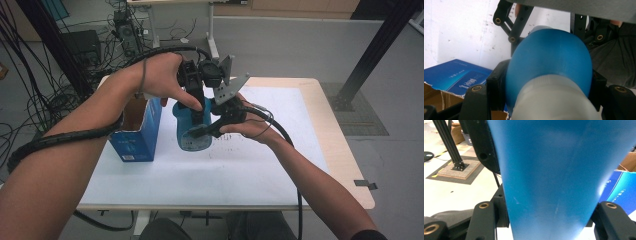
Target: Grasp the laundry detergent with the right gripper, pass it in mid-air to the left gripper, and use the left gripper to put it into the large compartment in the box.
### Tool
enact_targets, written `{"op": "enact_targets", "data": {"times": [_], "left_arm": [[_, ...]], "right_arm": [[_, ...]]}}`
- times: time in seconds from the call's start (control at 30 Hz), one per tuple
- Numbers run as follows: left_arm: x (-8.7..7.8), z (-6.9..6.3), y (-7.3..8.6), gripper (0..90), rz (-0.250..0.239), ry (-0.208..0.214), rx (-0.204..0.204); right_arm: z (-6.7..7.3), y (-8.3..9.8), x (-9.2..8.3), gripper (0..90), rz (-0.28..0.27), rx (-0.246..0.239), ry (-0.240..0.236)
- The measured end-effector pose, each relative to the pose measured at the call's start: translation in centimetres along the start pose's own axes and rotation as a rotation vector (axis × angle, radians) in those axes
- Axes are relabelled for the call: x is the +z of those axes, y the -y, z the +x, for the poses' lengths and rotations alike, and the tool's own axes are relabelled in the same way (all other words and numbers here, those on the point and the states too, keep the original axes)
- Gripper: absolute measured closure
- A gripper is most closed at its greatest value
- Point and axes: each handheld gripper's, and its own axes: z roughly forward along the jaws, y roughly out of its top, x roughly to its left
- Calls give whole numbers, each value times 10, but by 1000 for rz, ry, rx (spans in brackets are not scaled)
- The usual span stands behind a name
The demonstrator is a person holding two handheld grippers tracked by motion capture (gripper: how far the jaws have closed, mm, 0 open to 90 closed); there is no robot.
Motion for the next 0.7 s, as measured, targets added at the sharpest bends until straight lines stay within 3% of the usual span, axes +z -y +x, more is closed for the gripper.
{"op": "enact_targets", "data": {"times": [0.7], "left_arm": [[-2,1,1,363,-5,-3,-16]], "right_arm": [[0,-2,0,426,-9,-9,12]]}}
